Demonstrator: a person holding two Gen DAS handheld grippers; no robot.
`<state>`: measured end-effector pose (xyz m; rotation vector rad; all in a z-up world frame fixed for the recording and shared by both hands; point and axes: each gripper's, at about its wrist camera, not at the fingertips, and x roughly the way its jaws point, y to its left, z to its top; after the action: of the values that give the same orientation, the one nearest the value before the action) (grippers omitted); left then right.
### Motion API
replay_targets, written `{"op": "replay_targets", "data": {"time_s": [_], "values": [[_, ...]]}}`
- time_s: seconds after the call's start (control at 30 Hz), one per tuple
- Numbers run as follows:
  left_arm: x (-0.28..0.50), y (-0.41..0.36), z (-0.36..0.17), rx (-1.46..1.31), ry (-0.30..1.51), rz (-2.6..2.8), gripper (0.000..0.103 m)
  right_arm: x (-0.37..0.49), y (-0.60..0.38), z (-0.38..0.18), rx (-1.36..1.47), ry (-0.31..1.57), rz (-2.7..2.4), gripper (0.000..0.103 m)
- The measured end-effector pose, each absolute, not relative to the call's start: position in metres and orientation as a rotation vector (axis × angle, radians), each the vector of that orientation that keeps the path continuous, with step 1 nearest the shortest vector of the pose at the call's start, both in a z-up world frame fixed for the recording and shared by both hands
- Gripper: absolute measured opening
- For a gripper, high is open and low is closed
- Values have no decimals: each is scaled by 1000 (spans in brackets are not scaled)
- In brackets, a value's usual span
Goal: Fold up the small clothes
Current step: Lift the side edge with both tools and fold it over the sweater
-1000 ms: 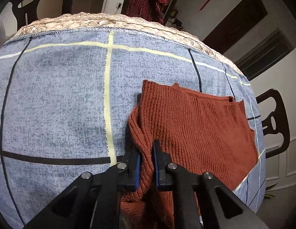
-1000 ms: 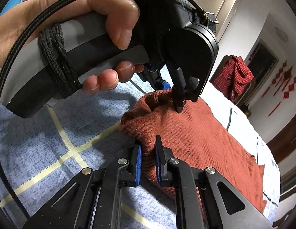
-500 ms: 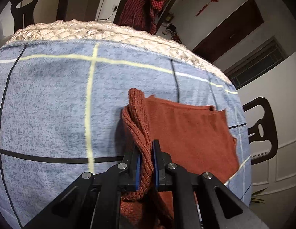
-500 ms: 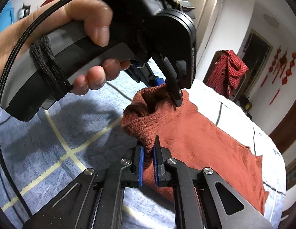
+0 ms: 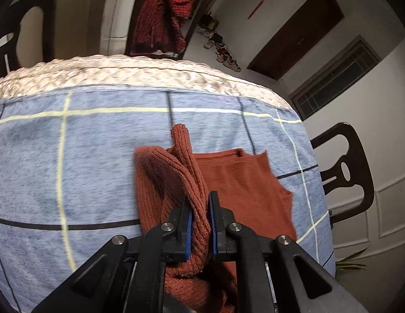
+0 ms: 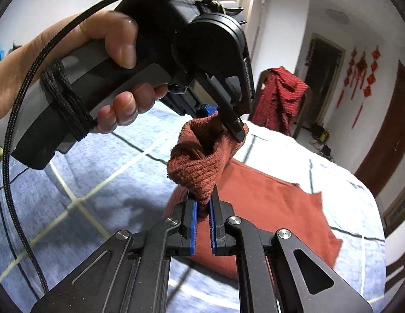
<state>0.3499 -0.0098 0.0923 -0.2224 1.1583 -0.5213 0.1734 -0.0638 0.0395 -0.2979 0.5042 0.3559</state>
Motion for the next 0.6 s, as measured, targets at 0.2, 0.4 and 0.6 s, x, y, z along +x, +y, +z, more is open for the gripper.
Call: {"op": "replay_targets", "data": {"time_s": [0.2,0.4,0.6], "values": [[345,-57,101,-181,1155,-547,13,165,-100,43,-243,496,313,7],[340,-99,106,-143,1157,-571,12,162,-130,44,-181,496,281,7],[337,-132,104,-105,1165,-571,13,165,-166,46,-129,511,264,7]]}}
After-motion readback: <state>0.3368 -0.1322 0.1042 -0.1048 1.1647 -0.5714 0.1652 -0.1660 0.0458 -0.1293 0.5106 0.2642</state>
